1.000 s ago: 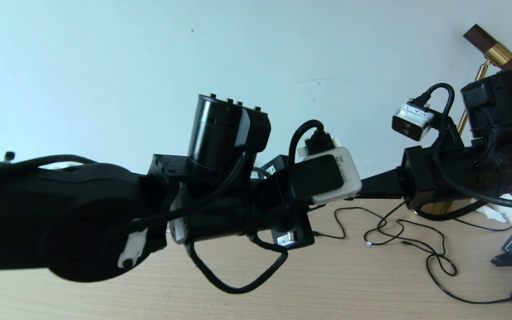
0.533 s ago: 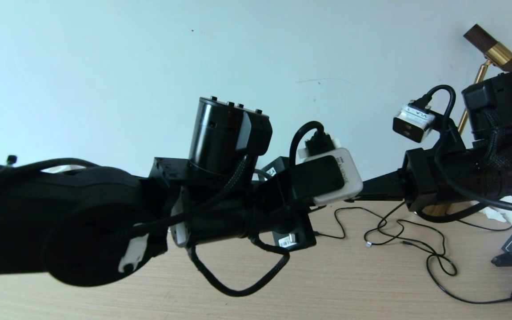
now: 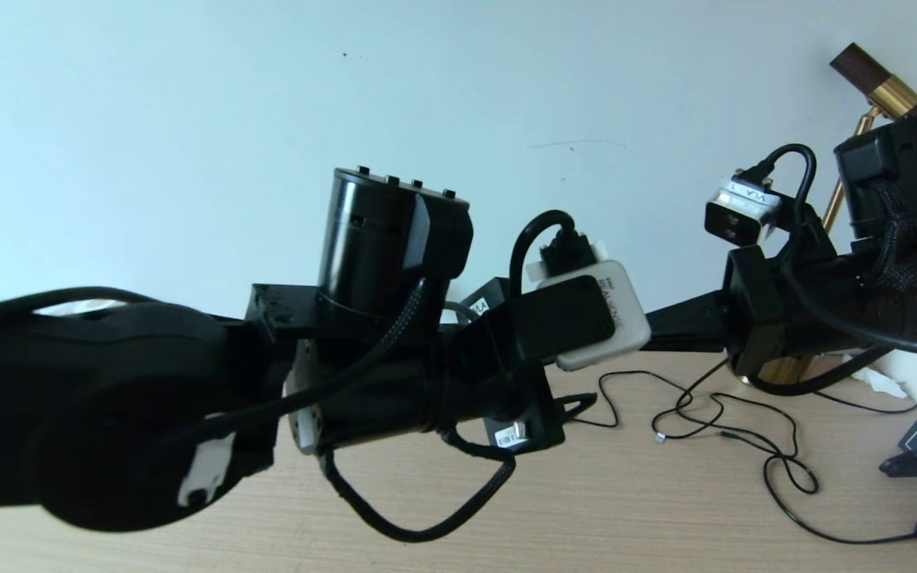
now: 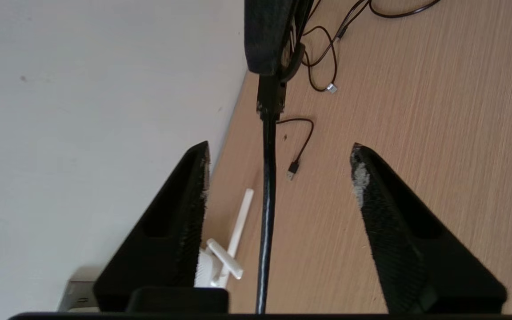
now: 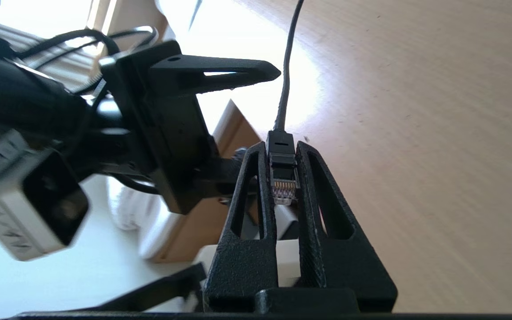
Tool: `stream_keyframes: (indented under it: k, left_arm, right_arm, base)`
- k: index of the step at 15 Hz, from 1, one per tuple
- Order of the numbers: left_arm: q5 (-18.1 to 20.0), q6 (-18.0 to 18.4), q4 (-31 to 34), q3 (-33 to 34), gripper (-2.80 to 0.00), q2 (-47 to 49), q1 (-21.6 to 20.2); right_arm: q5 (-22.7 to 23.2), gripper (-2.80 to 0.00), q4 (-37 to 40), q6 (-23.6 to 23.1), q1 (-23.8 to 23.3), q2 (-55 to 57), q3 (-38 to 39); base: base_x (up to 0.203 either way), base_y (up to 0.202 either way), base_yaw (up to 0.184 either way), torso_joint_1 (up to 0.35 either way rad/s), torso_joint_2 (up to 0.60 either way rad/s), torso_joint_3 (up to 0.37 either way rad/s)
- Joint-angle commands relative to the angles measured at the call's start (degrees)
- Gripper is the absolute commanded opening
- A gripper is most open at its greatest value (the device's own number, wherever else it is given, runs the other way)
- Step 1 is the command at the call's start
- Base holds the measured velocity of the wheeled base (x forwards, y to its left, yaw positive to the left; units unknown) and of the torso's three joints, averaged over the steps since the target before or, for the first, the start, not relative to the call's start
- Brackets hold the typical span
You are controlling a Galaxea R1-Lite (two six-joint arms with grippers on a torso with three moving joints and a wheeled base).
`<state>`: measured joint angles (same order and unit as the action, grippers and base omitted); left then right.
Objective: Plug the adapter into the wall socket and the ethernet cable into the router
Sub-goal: Hand it to the other hand
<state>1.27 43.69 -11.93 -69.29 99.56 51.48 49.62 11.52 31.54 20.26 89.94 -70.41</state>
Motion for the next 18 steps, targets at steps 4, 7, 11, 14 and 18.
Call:
stream_keyframes:
  k: [4, 7, 11, 14, 18]
  left_arm:
    - [0.4, 6.5, -2.7, 8.1, 0.0, -8.7, -0.7]
    - [0.4, 14.2, -3.5, 10.1, 0.0, -12.2, -2.1]
    - [0.4, 18.0, -10.9, 9.9, 0.0, -7.6, -2.7]
    - [0.9, 17.8, -22.0, 7.6, 0.0, -1.9, -3.5]
    - [2.8, 18.0, -23.6, 8.3, 0.0, -0.7, -3.5]
  right_arm:
    - [5.5, -2.8, 0.1, 15.1, -2.0, 0.6, -3.3]
    - [10.3, -2.8, 0.1, 30.7, -2.9, 3.6, -7.3]
    - [14.2, -2.8, 0.1, 38.6, -3.0, 7.9, -8.0]
    - [15.0, -2.8, 0.1, 39.9, -3.7, 10.1, -7.8]
    - [20.8, -2.8, 0.1, 44.1, -5.4, 12.6, -11.8]
  base:
    - [0.0, 0.0, 0.0, 0.0, 0.0, 0.0]
    - [0.0, 0.0, 0.0, 0.0, 0.0, 0.0]
    - [0.0, 0.0, 0.0, 0.0, 0.0, 0.0]
    - [0.0, 0.0, 0.0, 0.0, 0.0, 0.0]
    - [0.0, 0.0, 0.0, 0.0, 0.0, 0.0]
